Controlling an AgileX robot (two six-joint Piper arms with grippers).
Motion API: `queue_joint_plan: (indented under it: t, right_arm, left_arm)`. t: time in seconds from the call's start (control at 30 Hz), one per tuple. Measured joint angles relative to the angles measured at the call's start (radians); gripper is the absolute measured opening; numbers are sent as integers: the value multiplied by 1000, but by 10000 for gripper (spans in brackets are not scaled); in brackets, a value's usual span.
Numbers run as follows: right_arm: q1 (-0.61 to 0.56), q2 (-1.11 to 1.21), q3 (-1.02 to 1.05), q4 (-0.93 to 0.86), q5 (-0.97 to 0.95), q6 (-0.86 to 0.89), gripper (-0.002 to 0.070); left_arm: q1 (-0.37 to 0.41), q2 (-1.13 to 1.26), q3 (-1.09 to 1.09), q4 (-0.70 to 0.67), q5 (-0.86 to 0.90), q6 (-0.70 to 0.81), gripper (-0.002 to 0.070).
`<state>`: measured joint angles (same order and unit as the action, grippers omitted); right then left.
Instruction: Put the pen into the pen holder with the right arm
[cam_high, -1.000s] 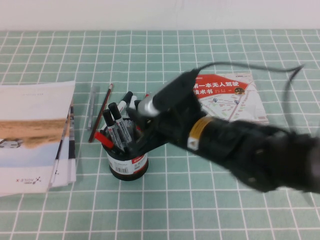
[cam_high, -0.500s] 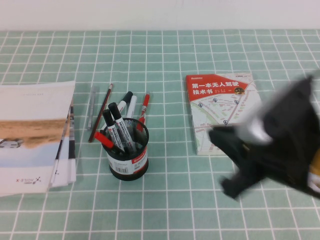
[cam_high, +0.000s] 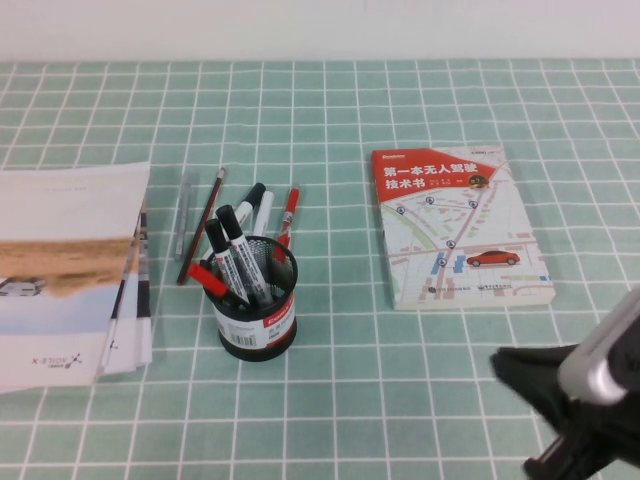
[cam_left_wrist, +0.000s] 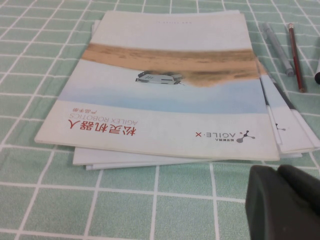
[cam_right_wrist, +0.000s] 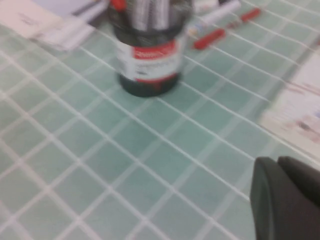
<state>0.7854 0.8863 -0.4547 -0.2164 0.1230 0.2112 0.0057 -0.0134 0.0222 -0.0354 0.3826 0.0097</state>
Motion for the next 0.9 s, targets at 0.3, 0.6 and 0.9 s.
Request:
queue_joint_plan:
  t: [0.3,0.6,0.9]
  right_arm:
    - [-418,-238,183,28,-49,4,-19]
    - [-728,-622,462,30,-88,4,-19]
    - [-754,-883,477,55,124,4,-19]
  left_arm:
    - [0,0,0,0,0,0,-4]
    - [0,0,0,0,0,0,-4]
    - [0,0,0,0,0,0,-4]
